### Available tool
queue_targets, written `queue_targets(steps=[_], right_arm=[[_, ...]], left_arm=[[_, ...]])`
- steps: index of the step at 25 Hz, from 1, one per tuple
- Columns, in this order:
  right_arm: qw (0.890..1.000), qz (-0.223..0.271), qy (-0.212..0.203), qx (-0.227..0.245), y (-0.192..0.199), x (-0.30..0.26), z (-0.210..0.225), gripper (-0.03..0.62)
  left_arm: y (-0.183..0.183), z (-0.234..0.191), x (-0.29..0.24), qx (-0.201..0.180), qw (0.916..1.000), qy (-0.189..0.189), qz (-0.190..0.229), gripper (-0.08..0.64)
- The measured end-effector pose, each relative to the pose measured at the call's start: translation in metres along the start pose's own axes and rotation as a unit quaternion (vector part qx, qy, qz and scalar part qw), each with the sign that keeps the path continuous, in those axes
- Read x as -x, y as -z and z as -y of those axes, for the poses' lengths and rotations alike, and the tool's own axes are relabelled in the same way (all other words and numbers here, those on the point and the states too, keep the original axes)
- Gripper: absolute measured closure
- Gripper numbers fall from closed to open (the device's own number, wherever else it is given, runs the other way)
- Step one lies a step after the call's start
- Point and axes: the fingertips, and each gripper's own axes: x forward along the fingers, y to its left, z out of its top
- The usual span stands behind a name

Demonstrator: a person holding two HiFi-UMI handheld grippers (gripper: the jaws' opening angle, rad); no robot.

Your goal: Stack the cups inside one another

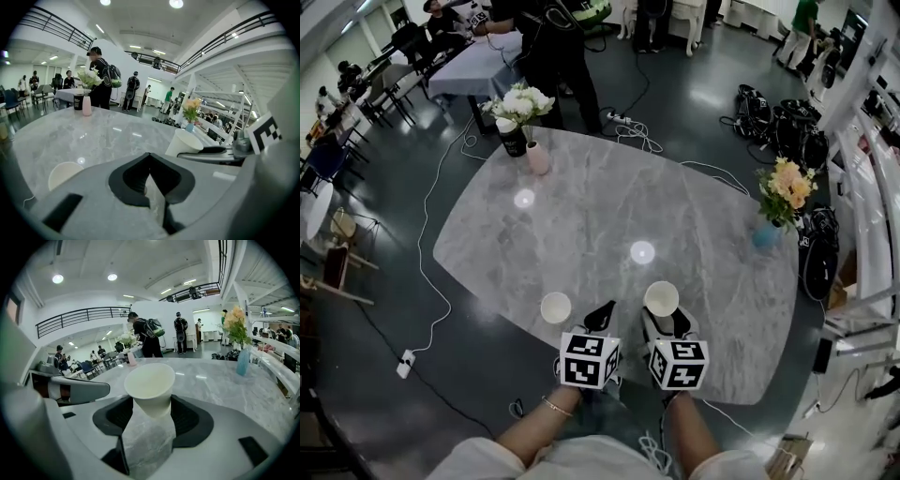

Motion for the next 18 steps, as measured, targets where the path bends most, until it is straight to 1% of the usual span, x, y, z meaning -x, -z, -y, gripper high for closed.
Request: queue_targets(steps=[9,13,18], right_arm=[[0.999,0.016,-0.048,0.015,-0.013,0.000,-0.064,0.362],[0.998,0.025,-0.056,0.020,-0.019,0.002,-0.093,0.362],[0.997,0.025,-0.059,0.029,-0.019,0.000,-0.132,0.362]], left_arm=[[-0.016,-0.041,0.053,0.002,0.9986,-0.039,0.036,0.563],[-0.021,-0.064,0.079,0.003,0.9973,-0.053,0.051,0.563],[-0.014,-0.103,0.115,0.017,0.9955,-0.069,0.063,0.563]])
